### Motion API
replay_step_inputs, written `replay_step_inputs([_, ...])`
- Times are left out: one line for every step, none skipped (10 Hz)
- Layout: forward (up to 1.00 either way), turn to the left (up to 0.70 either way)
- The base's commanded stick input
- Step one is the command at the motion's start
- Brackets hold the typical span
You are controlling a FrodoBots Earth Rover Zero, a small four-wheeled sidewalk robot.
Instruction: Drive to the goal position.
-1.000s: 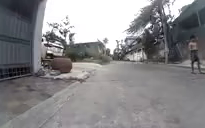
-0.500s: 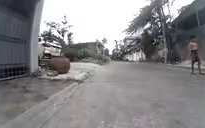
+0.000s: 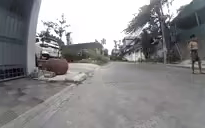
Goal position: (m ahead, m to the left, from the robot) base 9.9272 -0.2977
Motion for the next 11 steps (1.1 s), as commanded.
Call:
replay_step_inputs([0.15,-0.06])
replay_step_inputs([0.14,-0.05])
replay_step_inputs([0.14,-0.05])
replay_step_inputs([0.15,-0.06])
replay_step_inputs([0.14,-0.04])
replay_step_inputs([0.14,-0.04])
replay_step_inputs([0.14,-0.04])
replay_step_inputs([0.14,-0.04])
replay_step_inputs([0.14,-0.04])
replay_step_inputs([0.14,-0.04])
replay_step_inputs([0.14,-0.04])
